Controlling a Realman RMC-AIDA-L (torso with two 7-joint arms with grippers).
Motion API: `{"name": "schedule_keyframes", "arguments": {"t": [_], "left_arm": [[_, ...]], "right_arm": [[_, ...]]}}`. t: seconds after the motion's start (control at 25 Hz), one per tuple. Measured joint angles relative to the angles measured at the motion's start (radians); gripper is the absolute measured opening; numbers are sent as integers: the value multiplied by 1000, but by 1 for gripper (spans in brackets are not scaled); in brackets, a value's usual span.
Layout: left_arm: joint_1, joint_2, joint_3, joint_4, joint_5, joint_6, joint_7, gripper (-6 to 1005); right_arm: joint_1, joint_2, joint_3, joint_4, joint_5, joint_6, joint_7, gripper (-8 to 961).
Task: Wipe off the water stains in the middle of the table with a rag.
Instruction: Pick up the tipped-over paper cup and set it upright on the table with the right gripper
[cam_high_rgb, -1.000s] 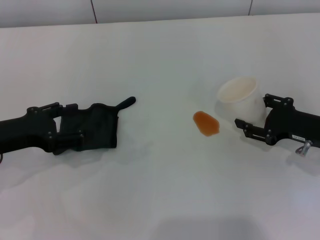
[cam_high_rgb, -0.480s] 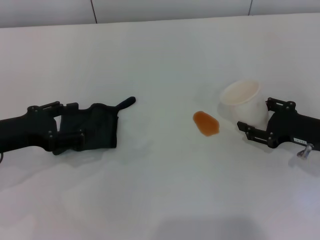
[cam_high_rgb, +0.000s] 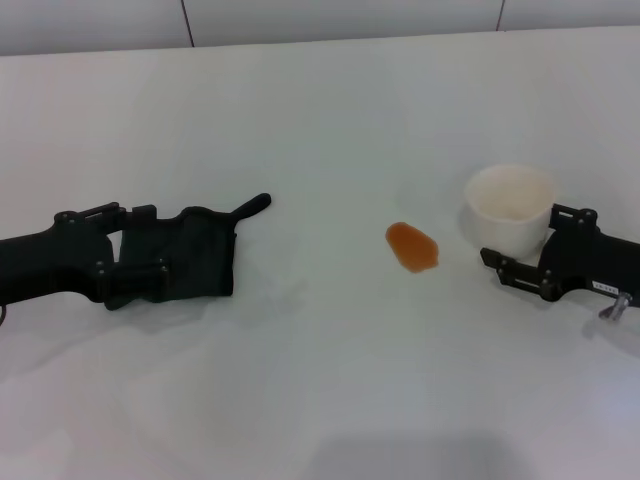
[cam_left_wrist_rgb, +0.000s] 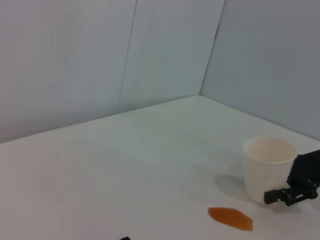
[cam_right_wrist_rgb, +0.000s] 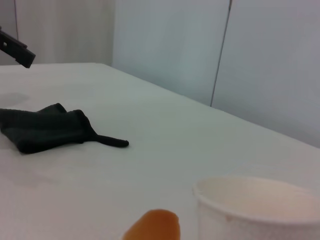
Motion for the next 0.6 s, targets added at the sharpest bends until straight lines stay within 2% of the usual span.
{"name": "schedule_keyframes", "arguments": {"t": [0.6], "left_arm": [[-3, 2, 3, 0, 0, 1, 0, 875]], "right_arm": [[-16, -6, 13, -9, -8, 1, 85, 651]]}}
